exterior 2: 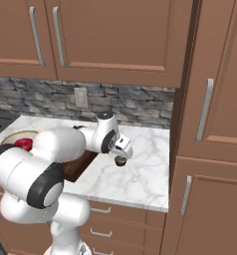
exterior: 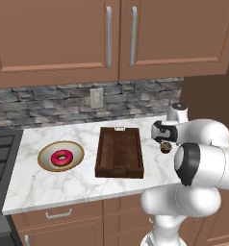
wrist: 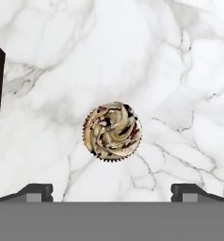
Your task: Place the bowl with donut and the cupcake onto the tray.
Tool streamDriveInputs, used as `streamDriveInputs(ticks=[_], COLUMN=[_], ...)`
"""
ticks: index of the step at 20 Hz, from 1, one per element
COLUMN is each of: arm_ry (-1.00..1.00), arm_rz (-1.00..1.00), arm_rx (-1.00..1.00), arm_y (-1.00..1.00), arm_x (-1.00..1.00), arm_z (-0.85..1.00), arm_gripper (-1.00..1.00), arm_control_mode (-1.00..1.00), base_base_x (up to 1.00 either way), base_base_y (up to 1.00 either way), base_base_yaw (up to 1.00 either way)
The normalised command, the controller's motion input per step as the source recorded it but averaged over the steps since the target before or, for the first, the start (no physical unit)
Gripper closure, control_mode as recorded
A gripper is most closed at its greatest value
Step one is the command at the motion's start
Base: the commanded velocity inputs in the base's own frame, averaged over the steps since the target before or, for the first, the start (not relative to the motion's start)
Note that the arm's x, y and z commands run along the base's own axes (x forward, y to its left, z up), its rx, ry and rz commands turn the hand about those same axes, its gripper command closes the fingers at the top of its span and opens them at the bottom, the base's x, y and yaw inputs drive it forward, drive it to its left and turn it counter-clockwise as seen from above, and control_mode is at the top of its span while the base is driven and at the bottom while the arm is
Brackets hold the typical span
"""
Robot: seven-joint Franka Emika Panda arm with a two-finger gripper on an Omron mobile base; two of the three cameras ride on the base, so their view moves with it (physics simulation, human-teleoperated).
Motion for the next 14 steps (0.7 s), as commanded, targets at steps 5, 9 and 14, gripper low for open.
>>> streamDriveInputs(ticks=[5,9,14], arm_ry=[0.00,0.00,0.00], arm_rz=[-0.02,0.00,0.00], arm_rx=[0.00,0.00,0.00], arm_y=[-0.04,-0.08,-0.09], arm_x=[0.09,0.19,0.14], arm_z=[-0.24,-0.18,-0.21], arm_gripper=[-1.00,-1.00,-1.00], arm_control_mode=[-1.00,-1.00,-1.00], base_base_x=[0.00,0.00,0.00], base_base_y=[0.00,0.00,0.00], base_base_yaw=[0.00,0.00,0.00])
